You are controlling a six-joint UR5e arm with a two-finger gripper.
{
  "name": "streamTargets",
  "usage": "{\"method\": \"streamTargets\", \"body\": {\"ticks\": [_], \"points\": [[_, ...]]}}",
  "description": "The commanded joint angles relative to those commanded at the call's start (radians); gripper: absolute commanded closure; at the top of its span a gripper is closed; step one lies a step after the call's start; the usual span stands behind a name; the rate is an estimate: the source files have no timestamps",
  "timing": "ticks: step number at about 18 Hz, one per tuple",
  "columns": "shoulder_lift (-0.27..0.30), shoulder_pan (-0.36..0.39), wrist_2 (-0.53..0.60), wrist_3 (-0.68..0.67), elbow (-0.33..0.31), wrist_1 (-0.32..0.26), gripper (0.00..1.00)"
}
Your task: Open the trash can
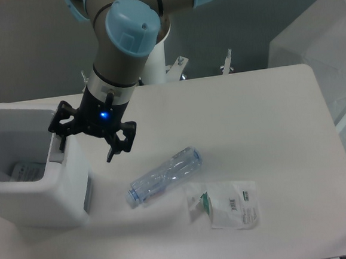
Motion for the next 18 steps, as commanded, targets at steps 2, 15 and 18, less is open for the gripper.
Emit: {"method": "streamTargets", "body": {"ticks": [2,15,18], "points": [[0.003,0.002,0.0,-0.002,0.005,0.014,0.0],[-0.008,0.23,0.154,0.121,-0.006,0.129,0.0],[-0.029,0.311,0.215,0.306,-0.014,0.126,0.0]]}}
